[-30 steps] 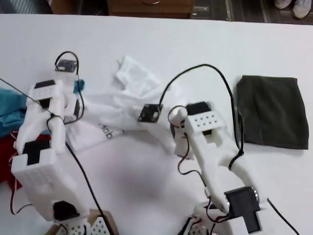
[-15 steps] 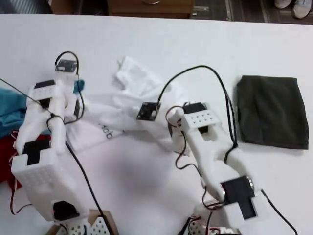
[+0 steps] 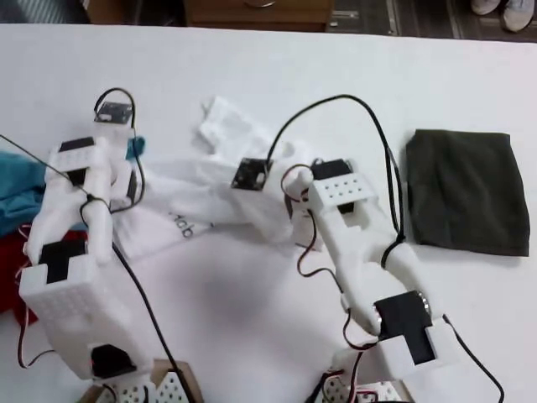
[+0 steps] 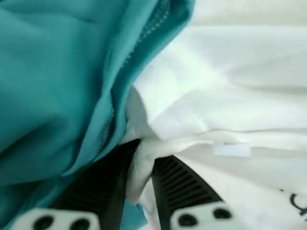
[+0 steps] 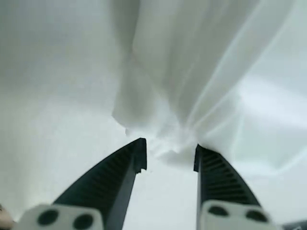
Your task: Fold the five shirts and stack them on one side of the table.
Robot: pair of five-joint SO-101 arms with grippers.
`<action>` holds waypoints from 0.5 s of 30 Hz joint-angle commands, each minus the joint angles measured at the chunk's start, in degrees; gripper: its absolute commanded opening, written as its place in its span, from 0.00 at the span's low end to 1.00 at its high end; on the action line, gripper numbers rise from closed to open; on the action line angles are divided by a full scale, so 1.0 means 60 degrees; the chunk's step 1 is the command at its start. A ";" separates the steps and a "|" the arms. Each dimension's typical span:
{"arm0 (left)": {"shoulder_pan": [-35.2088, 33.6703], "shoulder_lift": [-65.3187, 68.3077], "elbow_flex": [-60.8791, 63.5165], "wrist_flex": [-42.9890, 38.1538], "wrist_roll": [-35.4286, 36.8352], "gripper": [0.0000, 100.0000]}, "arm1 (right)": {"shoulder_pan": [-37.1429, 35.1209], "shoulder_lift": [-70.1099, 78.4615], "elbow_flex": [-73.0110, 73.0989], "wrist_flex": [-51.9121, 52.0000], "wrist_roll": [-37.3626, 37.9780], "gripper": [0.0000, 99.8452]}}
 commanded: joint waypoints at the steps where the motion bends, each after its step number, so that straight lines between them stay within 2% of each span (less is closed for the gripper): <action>1: -0.0249 0.0029 -0.0271 -0.0293 0.0029 0.02 | 0.0022 -0.0168 -0.0410 0.0081 0.0000 0.17; 10: -0.0249 0.0029 -0.0271 -0.0293 0.0029 0.02 | 0.0022 0.0095 -0.0205 0.0037 0.0015 0.17; 15: -0.0249 0.0029 -0.0271 -0.0293 0.0029 0.02 | 0.0227 0.0901 -0.0308 -0.0637 -0.0029 0.17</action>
